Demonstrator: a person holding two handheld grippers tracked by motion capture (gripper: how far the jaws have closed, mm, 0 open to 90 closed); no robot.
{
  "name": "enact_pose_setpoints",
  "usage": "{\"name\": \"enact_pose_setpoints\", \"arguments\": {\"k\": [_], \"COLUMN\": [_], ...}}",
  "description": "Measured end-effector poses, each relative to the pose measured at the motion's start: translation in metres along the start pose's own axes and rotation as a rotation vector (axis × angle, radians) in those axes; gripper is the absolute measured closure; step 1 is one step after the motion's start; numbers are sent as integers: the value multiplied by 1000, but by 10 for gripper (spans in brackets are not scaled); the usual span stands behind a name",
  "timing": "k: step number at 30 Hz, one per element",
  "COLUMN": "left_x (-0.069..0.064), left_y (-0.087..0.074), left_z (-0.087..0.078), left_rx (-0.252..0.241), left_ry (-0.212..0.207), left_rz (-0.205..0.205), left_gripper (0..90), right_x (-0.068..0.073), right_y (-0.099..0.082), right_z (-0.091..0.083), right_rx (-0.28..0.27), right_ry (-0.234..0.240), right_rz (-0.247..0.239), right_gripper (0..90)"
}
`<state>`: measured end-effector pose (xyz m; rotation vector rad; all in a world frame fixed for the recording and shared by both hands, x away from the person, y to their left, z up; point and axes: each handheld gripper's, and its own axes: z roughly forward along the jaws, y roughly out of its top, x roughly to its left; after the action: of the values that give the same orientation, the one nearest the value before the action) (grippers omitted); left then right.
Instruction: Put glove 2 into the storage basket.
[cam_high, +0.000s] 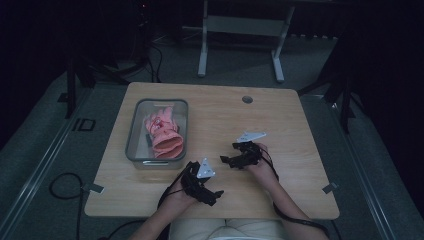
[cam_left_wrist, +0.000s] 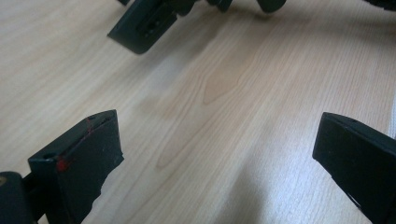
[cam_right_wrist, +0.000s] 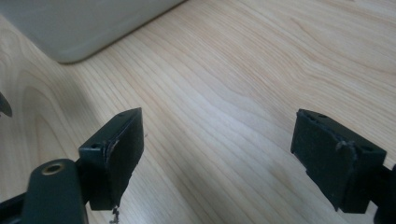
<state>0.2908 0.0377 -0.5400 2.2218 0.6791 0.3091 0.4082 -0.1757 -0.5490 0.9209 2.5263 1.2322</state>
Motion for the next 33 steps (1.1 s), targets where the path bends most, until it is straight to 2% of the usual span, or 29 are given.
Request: {"name": "enact_pose_setpoints", "arguments": {"k": [1,8,10,14,19,24,28,33], "left_x": [-1,-3,-3,-6,-8,-8,-8,-5], "left_y": [-3,-11,-14,-19,-24,-27,-27,-27], "left_z": [1,3,4,4,0,-1,-1,-4], "left_rx": [5,1,0,-2,-39,-29,-37,-50], "left_ry": [13,26,18,25,43,68,69,55], "left_rz": [5,5,-9,-1,-23,-3,-5,-26], "left_gripper": [8,9,8,9,9,8,9,9], "right_x": [-1,-9,-12,-14,-15,-16,-16,-18], "right_y": [-2,-12,-14,-15,-17,-17,-17,-18], "right_z": [-1,-5,-7,-10,-9,-8,-7,-7], "right_rx": [-2,6,4,-7,-2,-2,0,-3], "right_ry": [-1,-40,-38,-41,-49,-47,-51,-53], "right_rz": [8,15,22,26,23,18,13,8], "right_gripper": [170,171,171,171,171,170,170,170]}}
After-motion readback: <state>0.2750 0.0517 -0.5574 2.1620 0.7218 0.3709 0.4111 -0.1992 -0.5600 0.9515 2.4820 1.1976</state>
